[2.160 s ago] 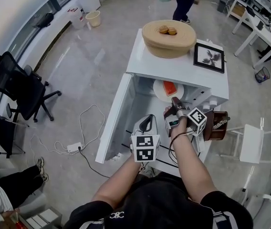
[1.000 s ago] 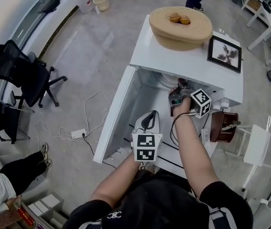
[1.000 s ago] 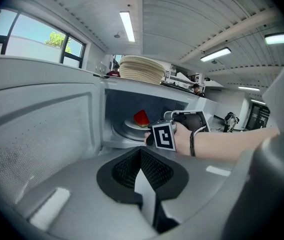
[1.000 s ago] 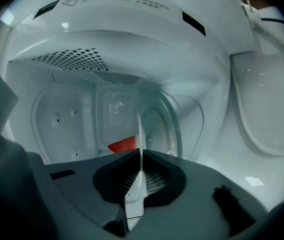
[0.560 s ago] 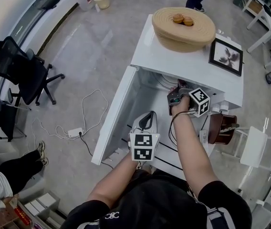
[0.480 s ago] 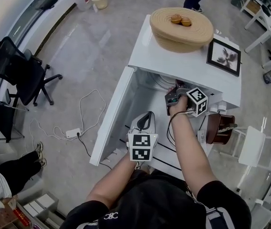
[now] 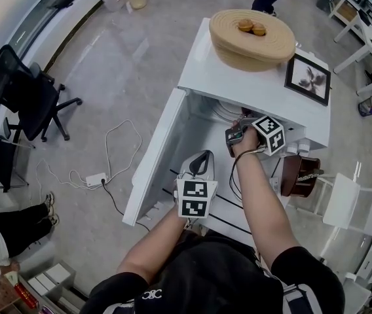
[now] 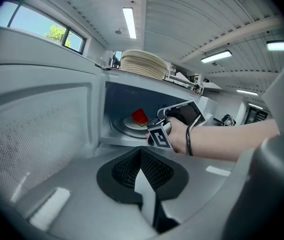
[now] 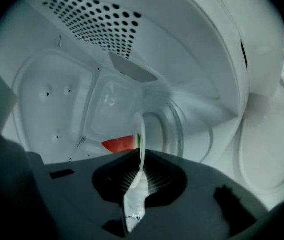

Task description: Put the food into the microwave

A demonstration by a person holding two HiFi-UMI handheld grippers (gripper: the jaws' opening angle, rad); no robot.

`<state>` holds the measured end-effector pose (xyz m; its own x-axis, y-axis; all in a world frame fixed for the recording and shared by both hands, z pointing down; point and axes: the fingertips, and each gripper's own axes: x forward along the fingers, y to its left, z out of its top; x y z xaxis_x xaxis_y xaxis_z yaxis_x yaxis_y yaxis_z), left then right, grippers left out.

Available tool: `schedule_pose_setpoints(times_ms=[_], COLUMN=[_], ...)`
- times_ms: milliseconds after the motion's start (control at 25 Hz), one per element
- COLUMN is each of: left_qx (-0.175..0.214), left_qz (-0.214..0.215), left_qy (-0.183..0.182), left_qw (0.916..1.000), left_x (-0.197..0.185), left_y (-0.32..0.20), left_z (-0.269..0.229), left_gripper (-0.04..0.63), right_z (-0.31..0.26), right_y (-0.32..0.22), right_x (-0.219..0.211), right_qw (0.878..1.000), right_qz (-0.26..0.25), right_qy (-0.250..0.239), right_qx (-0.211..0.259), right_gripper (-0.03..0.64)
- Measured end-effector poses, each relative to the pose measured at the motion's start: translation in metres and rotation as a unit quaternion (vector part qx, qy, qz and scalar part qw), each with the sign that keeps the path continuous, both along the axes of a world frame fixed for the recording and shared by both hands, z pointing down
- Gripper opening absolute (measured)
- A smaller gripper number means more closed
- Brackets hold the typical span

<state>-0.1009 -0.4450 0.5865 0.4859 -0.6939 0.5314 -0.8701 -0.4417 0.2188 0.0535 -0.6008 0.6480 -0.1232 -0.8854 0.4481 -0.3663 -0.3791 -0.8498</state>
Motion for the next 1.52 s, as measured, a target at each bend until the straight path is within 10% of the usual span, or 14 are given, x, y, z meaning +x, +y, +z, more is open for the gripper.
schedule_pose_setpoints(times_ms=[360, 840, 1240, 1520], left_qx=[0.003, -0.002, -0.003, 0.004], left_qz=[0.008, 0.003, 0.000, -0.007], left_qy=[0.005, 0.003, 0.001, 0.000], left_qw=[1.0000, 1.0000, 1.0000, 1.0000], left_x=[0.003, -0.002, -0.002, 0.001], left_y=[0.002, 0.005, 0.009, 0.007], left_z=[-0.002, -0.001, -0.002, -0.005], left_gripper=[0.008, 0.008, 0.008, 0.008], right_z=[-0.006, -0.006, -0.019, -0.050], right_y=[0.004, 0.010, 0.014, 0.029], right_x=[0.003, 0.003, 0.012, 0.003], right_qw=[0.991, 0.929, 0.915, 0.918], right_qz=[-0.040, -0.107, -0.086, -0.106], right_qy=[0.126, 0.351, 0.392, 0.381], right_qx=[0.017, -0.053, -0.034, 0.036], right_gripper=[0.061, 0.138, 0.153, 0.009])
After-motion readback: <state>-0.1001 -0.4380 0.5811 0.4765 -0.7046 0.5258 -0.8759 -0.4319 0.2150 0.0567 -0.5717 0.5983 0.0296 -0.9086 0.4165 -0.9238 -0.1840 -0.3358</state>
